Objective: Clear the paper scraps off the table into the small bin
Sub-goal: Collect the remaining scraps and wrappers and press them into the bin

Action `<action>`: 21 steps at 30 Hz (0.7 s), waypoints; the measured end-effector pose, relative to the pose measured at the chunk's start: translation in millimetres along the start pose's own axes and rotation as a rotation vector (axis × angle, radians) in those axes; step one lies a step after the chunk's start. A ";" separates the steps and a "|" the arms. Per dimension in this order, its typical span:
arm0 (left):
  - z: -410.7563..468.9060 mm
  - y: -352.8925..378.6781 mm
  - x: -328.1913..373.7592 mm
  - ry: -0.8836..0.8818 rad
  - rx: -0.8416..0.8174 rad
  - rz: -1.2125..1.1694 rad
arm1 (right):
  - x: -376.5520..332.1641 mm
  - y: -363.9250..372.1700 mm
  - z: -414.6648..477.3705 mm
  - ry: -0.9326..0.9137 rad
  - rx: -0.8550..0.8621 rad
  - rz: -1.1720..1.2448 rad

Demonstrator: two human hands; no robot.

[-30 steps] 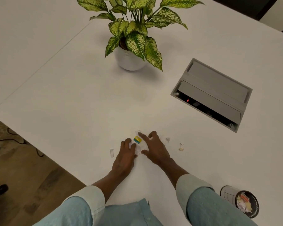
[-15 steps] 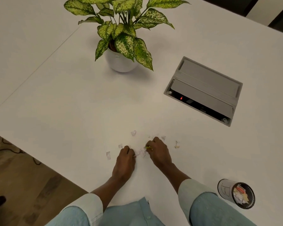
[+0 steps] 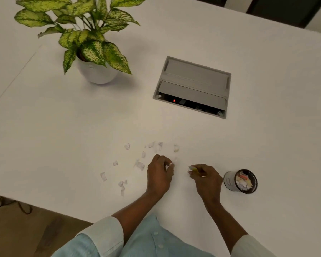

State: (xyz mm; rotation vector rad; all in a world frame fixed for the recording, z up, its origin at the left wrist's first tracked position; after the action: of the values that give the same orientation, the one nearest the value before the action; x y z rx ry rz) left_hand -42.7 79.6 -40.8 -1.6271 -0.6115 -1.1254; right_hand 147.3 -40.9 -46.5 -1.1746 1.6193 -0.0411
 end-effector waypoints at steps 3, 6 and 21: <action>-2.5 32.2 30.7 0.044 -0.044 -0.029 | 22.2 -44.3 -5.7 0.100 0.064 0.109; -5.7 68.0 60.2 0.078 -0.112 -0.056 | 42.4 -91.0 -9.2 0.173 0.184 0.148; -31.6 235.1 142.0 0.225 -0.528 0.112 | 72.1 -201.8 22.4 0.121 0.345 -0.122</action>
State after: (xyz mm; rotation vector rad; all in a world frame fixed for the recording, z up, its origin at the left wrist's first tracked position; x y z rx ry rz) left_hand 200.0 -51.0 -19.2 -1.9072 -0.0708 -1.4405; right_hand 301.4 -182.5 4.9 -1.0152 1.5666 -0.4602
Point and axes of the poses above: each hand's wrist, its own z-axis towards the middle knuckle, its own y-axis out of the palm, x = y × z, the point moved 9 cm from there along z, towards the middle knuckle, and after that the axes turned 9 degrees about y, right-handed, at the moved point
